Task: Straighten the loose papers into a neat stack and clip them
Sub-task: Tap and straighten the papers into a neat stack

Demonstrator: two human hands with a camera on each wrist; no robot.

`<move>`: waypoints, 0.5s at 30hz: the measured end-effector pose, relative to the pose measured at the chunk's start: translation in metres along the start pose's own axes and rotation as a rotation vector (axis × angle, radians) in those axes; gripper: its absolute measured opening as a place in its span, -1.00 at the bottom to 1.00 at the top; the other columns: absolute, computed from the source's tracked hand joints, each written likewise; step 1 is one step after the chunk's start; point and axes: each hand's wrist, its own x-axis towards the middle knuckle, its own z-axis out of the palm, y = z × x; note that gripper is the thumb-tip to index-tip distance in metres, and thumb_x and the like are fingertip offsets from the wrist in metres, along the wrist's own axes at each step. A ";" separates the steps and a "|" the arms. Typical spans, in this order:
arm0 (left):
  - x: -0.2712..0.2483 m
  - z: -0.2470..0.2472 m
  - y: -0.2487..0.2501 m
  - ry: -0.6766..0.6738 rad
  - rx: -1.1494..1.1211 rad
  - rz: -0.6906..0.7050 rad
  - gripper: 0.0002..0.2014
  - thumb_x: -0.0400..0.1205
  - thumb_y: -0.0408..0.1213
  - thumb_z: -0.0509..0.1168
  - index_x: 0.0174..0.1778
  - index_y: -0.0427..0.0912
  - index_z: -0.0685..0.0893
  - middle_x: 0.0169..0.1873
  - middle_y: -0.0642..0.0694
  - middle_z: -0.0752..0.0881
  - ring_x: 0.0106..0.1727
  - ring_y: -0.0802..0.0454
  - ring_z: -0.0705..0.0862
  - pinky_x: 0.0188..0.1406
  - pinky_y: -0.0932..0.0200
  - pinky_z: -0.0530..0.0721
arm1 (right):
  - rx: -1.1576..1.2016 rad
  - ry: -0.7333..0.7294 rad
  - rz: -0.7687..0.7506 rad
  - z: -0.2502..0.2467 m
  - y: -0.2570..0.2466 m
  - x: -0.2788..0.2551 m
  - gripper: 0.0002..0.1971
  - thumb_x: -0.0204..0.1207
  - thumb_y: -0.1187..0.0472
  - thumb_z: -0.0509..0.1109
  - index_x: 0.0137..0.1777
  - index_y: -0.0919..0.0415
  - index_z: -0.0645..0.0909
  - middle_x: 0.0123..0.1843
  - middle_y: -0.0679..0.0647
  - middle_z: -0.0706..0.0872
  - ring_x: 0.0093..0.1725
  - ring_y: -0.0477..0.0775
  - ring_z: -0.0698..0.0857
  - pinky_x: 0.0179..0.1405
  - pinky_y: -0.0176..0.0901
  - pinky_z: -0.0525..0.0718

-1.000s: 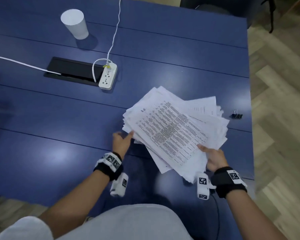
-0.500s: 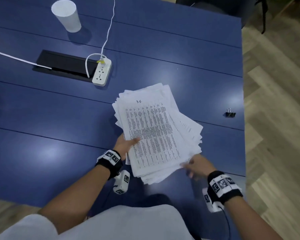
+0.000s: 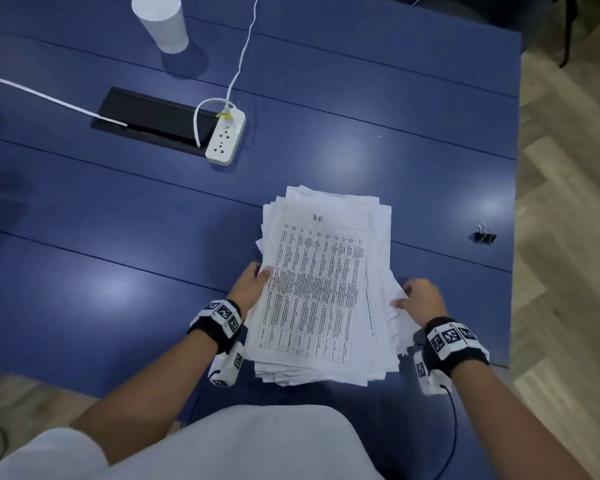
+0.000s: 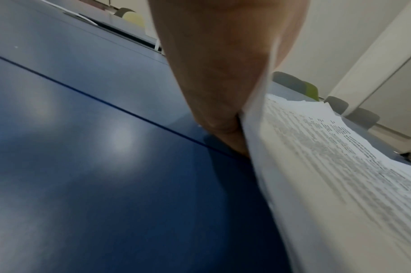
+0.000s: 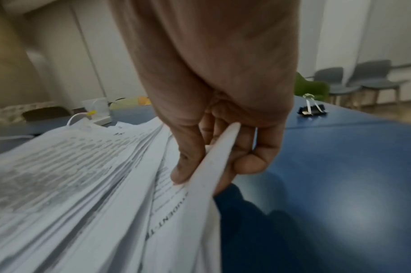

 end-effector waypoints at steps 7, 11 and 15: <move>-0.016 0.011 0.004 0.261 0.416 0.284 -0.74 0.73 -0.26 0.17 -0.30 -0.20 0.45 -0.40 -0.05 0.50 -0.37 0.07 0.43 -0.33 0.17 0.35 | 0.008 0.047 0.064 0.018 0.026 -0.025 -0.79 0.41 0.23 0.57 -0.16 0.18 0.55 -0.20 0.07 0.65 -0.12 0.17 0.63 -0.15 -0.09 0.57; -0.021 0.015 0.011 0.092 0.440 0.173 -0.70 0.68 -0.04 0.25 -0.22 -0.18 0.47 -0.34 -0.03 0.57 -0.34 0.09 0.52 -0.38 0.20 0.45 | 0.046 0.150 0.059 0.024 0.029 -0.033 -0.75 0.42 0.26 0.56 -0.31 0.24 0.52 -0.28 0.08 0.59 -0.23 0.19 0.64 -0.30 -0.16 0.49; -0.029 0.031 0.010 -0.089 0.425 0.127 -0.57 0.45 -0.11 0.53 0.17 -0.17 0.61 0.00 0.02 0.72 0.03 0.09 0.67 0.06 0.24 0.60 | 0.278 0.003 0.016 0.022 0.034 -0.036 -0.75 0.41 0.40 0.54 -0.37 0.24 0.53 -0.39 0.07 0.61 -0.33 0.09 0.57 -0.42 -0.25 0.45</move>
